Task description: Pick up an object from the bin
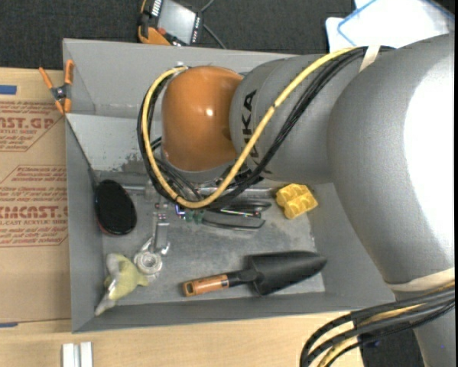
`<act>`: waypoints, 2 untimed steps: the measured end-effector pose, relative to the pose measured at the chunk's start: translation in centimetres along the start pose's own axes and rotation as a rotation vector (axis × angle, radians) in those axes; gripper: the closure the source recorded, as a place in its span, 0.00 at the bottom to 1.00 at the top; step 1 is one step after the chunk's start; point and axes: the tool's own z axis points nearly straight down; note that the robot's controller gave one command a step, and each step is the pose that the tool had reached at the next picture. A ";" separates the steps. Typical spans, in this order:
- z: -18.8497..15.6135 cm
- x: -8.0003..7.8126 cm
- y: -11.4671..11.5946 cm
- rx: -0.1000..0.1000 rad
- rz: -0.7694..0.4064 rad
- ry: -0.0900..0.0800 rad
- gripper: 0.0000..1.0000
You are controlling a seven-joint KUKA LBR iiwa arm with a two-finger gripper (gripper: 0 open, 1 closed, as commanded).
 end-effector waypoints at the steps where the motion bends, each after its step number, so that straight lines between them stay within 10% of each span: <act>1: -0.5 -0.2 -0.1 -0.002 0.001 -0.007 0.00; 2: 8.3 5.5 1.0 0.000 -0.361 0.002 0.00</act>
Offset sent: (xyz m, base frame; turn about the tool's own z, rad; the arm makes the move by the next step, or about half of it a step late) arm -0.0537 0.0096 -0.0794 -0.3601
